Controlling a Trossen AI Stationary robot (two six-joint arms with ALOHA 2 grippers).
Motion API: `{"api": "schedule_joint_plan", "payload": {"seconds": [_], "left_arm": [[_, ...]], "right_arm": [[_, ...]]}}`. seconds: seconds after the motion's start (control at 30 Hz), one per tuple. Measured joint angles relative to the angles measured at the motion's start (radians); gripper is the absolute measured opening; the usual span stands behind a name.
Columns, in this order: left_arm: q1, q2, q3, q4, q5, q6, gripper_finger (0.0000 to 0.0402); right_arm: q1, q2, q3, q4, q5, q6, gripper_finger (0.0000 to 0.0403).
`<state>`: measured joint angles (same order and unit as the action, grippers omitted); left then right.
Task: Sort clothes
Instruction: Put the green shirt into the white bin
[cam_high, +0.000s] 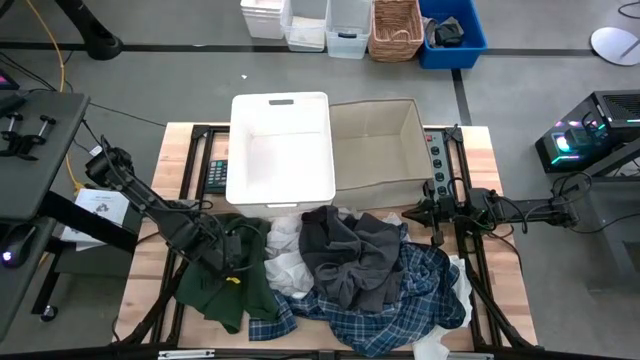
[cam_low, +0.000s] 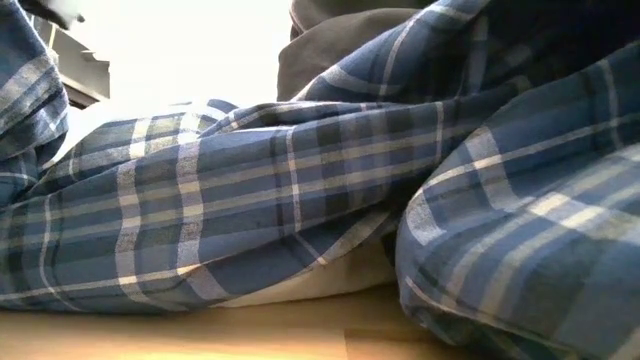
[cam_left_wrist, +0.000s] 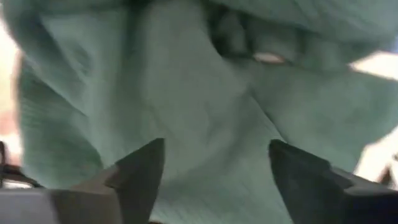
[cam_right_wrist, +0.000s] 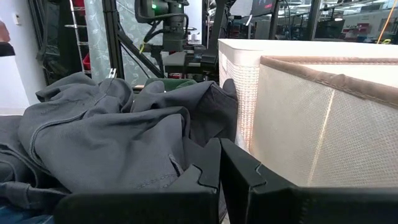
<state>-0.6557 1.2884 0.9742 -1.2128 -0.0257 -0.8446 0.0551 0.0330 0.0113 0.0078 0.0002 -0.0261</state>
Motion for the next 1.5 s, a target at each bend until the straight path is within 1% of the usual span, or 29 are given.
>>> {"api": "schedule_joint_plan", "payload": {"seconds": [0.03, 0.1, 0.23, 0.3, 0.43, 0.53, 0.6, 0.63, 0.67, 0.7, 0.73, 0.83, 0.87, 0.9, 0.97, 1.03, 1.1, 1.2, 1.27, 1.37, 1.43, 1.5], "left_arm": [[0.004, 0.000, -0.005, 0.003, -0.031, -0.005, 0.0300], [0.016, -0.001, -0.032, 0.010, -0.054, -0.024, 0.0317], [0.026, 0.000, -0.123, 0.030, -0.010, -0.035, 0.0326], [0.028, 0.000, -0.174, 0.060, -0.012, -0.046, 0.0326], [0.028, 0.000, -0.286, 0.213, -0.036, -0.089, 0.0324], [0.028, 0.000, -0.359, 0.350, -0.012, -0.123, 0.0323], [0.028, 0.002, -0.394, 0.403, -0.004, -0.159, 0.0313], [0.028, 0.006, -0.404, 0.414, 0.002, -0.183, 0.0300], [0.028, 0.012, -0.410, 0.416, 0.007, -0.206, 0.0277], [0.028, 0.018, -0.412, 0.415, 0.016, -0.226, 0.0246], [0.027, 0.023, -0.413, 0.413, 0.025, -0.241, 0.0204], [0.018, 0.023, -0.407, 0.437, 0.060, -0.259, 0.0053], [0.018, 0.018, -0.399, 0.449, 0.072, -0.276, 0.0035], [0.017, 0.016, -0.383, 0.453, 0.082, -0.289, 0.0033], [0.017, -0.011, -0.315, 0.418, 0.112, -0.299, 0.0033], [0.004, -0.062, -0.205, 0.375, 0.120, -0.276, 0.0033], [-0.006, -0.118, -0.070, 0.313, 0.089, -0.255, 0.0033], [-0.001, -0.202, 0.169, 0.249, 0.015, -0.175, 0.0033], [0.011, -0.238, 0.331, 0.220, -0.085, -0.114, 0.0033], [0.040, -0.257, 0.543, 0.216, -0.334, 0.034, 0.0033], [0.075, -0.254, 0.661, 0.242, -0.500, 0.207, 0.0033], [0.128, -0.243, 0.746, 0.288, -0.667, 0.411, 0.0033]], "right_arm": [[0.000, 0.000, 0.000, 0.000, 0.000, 0.000, 0.0000], [0.000, 0.000, 0.000, 0.000, 0.000, 0.000, 0.0000], [0.000, 0.000, 0.000, 0.000, 0.000, 0.000, 0.0000], [0.000, 0.000, 0.000, 0.000, 0.000, 0.000, 0.0000], [0.000, 0.000, 0.000, 0.000, 0.000, 0.000, 0.0000], [0.000, 0.000, 0.000, 0.000, 0.000, 0.000, 0.0000], [0.000, 0.000, 0.000, 0.000, 0.000, 0.000, 0.0000], [0.000, 0.000, 0.000, 0.000, 0.000, 0.000, 0.0000], [0.000, 0.000, 0.000, 0.000, 0.000, 0.000, 0.0000], [0.000, 0.000, 0.000, 0.000, 0.000, 0.000, 0.0000], [0.000, 0.000, 0.000, 0.000, 0.000, 0.000, 0.0000], [0.000, 0.000, 0.000, 0.000, 0.000, 0.000, 0.0000], [0.000, 0.000, 0.000, 0.000, 0.000, 0.000, 0.0000], [0.000, 0.000, 0.000, 0.000, 0.000, 0.000, 0.0000], [0.000, 0.000, 0.000, 0.000, 0.000, 0.000, 0.0000], [0.000, 0.000, 0.000, 0.000, 0.000, 0.000, 0.0000], [0.000, 0.000, 0.000, 0.000, 0.000, 0.000, 0.0000], [0.000, 0.000, 0.000, 0.000, 0.000, 0.000, 0.0000], [0.000, 0.000, 0.000, 0.000, 0.000, 0.000, 0.0000], [0.000, 0.000, 0.000, 0.000, 0.000, 0.000, 0.0000], [0.000, 0.000, 0.000, 0.000, 0.000, 0.000, 0.0000], [0.000, 0.000, 0.000, 0.000, 0.000, 0.000, 0.0000]]}}
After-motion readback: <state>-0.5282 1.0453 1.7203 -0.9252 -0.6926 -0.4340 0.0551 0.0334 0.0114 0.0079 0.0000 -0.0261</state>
